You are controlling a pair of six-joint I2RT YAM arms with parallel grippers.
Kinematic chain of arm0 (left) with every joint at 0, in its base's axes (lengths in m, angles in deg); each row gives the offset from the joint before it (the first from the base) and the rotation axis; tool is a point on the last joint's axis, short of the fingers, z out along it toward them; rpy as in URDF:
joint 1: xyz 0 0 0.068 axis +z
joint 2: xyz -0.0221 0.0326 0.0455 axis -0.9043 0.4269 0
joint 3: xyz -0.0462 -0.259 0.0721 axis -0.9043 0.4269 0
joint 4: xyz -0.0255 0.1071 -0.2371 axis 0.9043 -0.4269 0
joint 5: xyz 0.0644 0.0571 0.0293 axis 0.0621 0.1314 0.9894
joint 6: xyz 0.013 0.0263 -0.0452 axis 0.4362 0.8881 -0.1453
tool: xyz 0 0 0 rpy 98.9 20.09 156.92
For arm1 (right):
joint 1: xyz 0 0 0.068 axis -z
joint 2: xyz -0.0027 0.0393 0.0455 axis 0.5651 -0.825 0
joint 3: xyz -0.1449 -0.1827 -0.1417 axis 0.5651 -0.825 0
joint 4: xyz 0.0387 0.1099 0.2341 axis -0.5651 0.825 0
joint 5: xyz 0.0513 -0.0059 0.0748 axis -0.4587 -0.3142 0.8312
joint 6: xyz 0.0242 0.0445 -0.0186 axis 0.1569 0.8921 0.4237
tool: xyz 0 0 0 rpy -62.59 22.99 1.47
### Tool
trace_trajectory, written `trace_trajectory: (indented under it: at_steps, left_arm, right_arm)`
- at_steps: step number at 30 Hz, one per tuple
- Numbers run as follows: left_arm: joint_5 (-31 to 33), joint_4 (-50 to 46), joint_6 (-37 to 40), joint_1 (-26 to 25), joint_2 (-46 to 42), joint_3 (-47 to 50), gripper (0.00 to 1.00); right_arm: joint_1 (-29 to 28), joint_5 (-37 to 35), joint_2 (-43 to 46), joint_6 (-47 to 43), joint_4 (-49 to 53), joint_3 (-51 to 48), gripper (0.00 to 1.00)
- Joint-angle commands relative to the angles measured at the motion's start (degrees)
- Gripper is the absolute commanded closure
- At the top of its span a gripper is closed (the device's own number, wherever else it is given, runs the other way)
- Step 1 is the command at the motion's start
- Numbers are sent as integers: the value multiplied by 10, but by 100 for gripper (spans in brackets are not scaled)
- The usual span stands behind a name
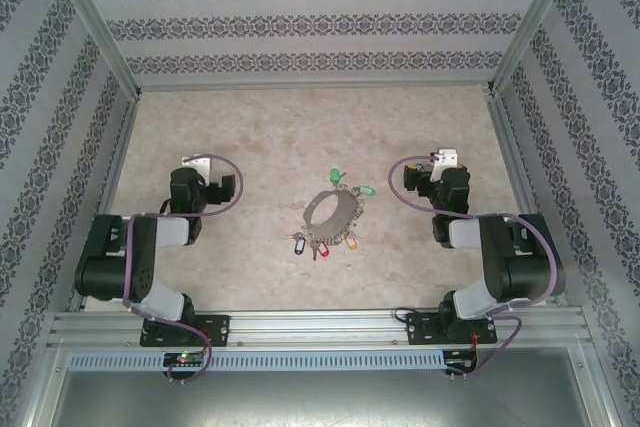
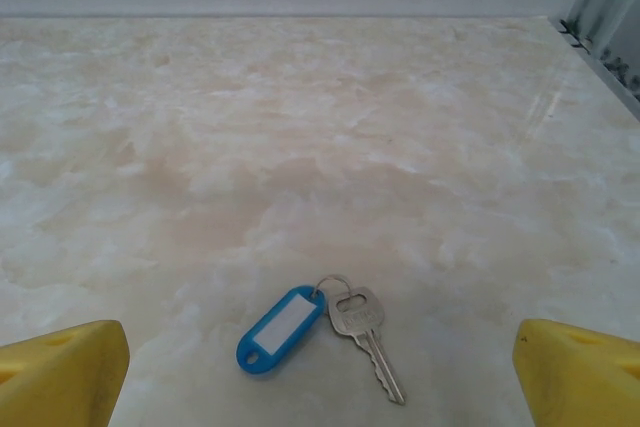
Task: Put the keys on the keyring
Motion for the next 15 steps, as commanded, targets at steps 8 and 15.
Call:
trace_trajectory:
  at_steps: [8,15]
  left_arm:
    - [5,-404,-161,5,-294,-121,0]
    - [26,-546,-283,8,-376,-143,0]
  right_arm:
    - [32,-56,296,340,371,60,2]
    - [-36,97,300,424,566,87,2]
